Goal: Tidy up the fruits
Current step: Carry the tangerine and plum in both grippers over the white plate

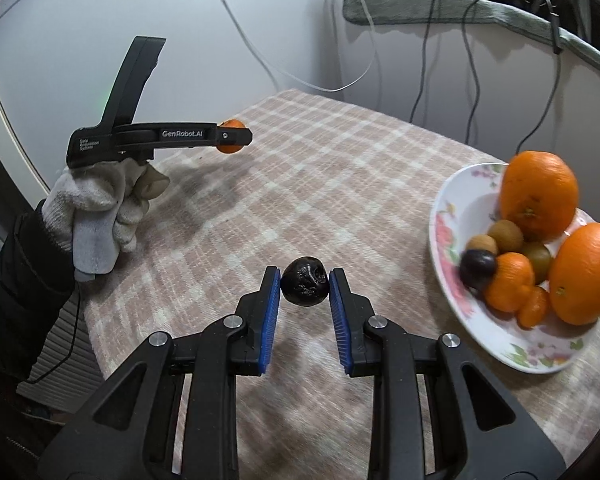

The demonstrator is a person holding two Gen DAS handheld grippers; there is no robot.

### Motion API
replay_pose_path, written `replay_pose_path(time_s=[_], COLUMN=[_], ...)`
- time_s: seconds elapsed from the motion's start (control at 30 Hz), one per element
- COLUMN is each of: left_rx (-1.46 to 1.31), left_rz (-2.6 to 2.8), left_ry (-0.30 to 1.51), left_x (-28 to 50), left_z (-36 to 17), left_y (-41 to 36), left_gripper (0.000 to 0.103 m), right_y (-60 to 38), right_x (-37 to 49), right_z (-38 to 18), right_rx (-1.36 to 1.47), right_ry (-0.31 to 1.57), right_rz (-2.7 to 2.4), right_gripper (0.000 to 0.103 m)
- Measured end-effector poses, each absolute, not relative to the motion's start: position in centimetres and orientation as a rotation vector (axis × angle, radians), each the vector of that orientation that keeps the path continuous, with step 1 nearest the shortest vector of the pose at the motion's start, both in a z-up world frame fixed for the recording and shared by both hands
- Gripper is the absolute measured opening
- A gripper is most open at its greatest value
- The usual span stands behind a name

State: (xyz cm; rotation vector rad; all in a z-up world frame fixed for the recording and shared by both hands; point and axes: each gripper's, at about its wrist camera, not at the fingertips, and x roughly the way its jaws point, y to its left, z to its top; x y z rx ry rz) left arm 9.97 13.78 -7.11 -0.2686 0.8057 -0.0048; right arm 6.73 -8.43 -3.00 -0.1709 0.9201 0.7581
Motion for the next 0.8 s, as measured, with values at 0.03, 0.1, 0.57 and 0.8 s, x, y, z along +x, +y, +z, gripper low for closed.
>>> replay_pose_path(time_s=[0.03,0.1,0.57,0.8], left_rx=[-0.266,-0.263,-0.23,-0.203], left_rz=[-0.013,-0.033,-0.156,-0.216], left_ry=[0.803,0.799,0.795,0.798], left_x=[10.1,10.3,11.9,12.8], left_z=[-7.0,-6.7,-5.5,-5.3], left_y=[13.4,12.4,5.8,2.3], left_gripper=[0.037,0.037,0.037,0.037], right_y=[-8.9,-9.6,-15.2,-17.4], right_x=[6.7,6.7,7.5,8.1], right_z=[-2.8,-2.5,-0.8,-0.7], right_rx=[-0.165,-0.155,-0.099,-0.093], right_ry=[0.916,0.909,0.868,0.859], right_rz=[0.75,0.736,0.617,0.572], right_gripper=[0.026,0.026,0.026,0.026])
